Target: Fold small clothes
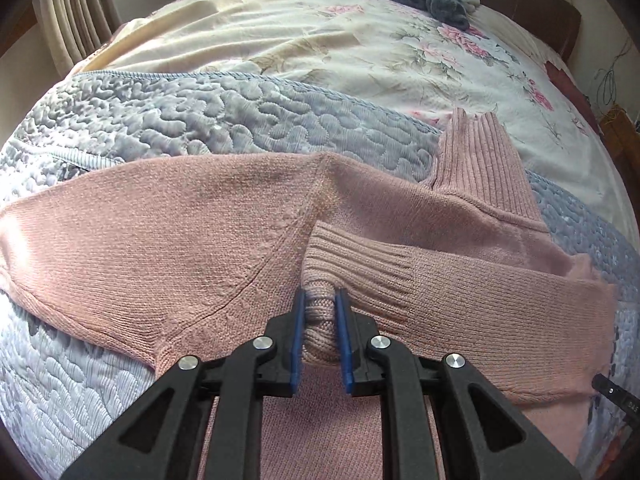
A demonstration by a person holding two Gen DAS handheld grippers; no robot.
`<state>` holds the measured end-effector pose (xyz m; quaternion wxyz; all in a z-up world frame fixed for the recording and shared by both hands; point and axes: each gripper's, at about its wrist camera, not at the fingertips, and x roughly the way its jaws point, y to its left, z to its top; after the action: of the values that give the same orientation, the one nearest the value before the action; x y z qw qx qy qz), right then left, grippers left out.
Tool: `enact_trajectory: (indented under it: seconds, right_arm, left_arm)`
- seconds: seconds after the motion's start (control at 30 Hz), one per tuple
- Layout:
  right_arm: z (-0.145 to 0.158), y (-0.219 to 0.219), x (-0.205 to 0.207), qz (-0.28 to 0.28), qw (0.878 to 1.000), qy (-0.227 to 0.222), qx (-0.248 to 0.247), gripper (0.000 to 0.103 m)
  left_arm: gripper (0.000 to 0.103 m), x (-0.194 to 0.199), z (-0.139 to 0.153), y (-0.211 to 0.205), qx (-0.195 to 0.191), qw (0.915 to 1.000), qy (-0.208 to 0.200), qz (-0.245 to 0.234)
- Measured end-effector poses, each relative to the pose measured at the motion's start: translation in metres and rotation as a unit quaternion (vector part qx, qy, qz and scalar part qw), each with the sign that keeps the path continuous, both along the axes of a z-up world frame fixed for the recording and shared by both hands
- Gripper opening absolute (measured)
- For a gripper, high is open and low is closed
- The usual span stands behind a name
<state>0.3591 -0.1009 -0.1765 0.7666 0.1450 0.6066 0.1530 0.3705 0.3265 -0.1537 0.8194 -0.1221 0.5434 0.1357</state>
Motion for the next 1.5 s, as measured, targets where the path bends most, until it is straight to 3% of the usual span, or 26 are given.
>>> enact_trajectory:
  seconds: [0.1, 0.2, 0.33, 0.43, 0.53, 0.7, 0.77, 0.93, 1.0, 1.07, 1.1, 1.2, 1.33, 1.5]
  right_arm:
    - [0.0, 0.004, 0.0, 0.007, 1.0, 0.0, -0.013, 0.03]
    - [0.01, 0.012, 0.002, 0.018, 0.999, 0.002, -0.041, 0.033]
    - [0.053, 0.02, -0.006, 0.016, 0.996, -0.063, -0.065, 0.041]
    - [0.068, 0.035, -0.008, 0.032, 0.996, -0.076, -0.047, 0.042]
    - [0.057, 0.058, -0.006, 0.055, 0.995, -0.059, -0.055, 0.042]
    - [0.01, 0.065, -0.001, 0.048, 0.997, -0.008, -0.068, 0.041]
    - [0.003, 0.063, -0.003, 0.044, 0.997, -0.015, -0.066, 0.041]
    - [0.008, 0.071, -0.001, 0.047, 0.995, -0.015, -0.088, 0.044]
    - [0.023, 0.078, -0.007, 0.052, 0.994, -0.025, -0.09, 0.053]
    - [0.039, 0.086, -0.021, 0.069, 0.995, -0.039, -0.068, 0.064]
    - [0.045, 0.093, -0.029, 0.08, 0.994, -0.044, -0.063, 0.067]
    - [0.055, 0.118, -0.055, 0.119, 0.99, -0.052, -0.055, 0.071]
    - [0.047, 0.153, -0.078, 0.165, 0.984, -0.042, -0.055, 0.072]
    - [0.023, 0.183, -0.089, 0.185, 0.98, -0.024, -0.073, 0.072]
  left_arm:
    - [0.019, 0.002, -0.017, -0.003, 0.022, 0.9994, 0.025, -0.009]
    - [0.022, -0.002, -0.008, 0.0, 0.019, 0.9996, 0.022, 0.004]
    - [0.034, -0.011, 0.023, 0.001, 0.038, 0.9986, -0.027, 0.023]
    - [0.036, -0.01, 0.035, -0.014, 0.009, 0.9986, -0.051, 0.005]
    - [0.037, -0.001, 0.022, -0.036, -0.023, 0.9987, -0.033, -0.031]
    - [0.037, 0.008, -0.02, -0.048, -0.028, 0.9985, 0.02, -0.041]
    - [0.037, 0.007, -0.028, -0.045, -0.028, 0.9985, 0.012, -0.046]
    - [0.037, 0.006, -0.022, -0.044, -0.034, 0.9981, 0.013, -0.05]
    - [0.04, -0.004, -0.008, -0.038, -0.034, 0.998, 0.005, -0.054]
    - [0.065, -0.022, 0.008, -0.023, -0.018, 0.9983, -0.015, -0.054]
    - [0.069, -0.033, 0.015, -0.01, -0.009, 0.9985, -0.026, -0.047]
    - [0.07, -0.067, 0.028, 0.042, 0.003, 0.9992, -0.039, -0.013]
    - [0.07, -0.118, 0.031, 0.137, 0.01, 0.996, -0.039, 0.079]
    - [0.07, -0.184, 0.026, 0.251, -0.006, 0.9778, -0.054, 0.202]
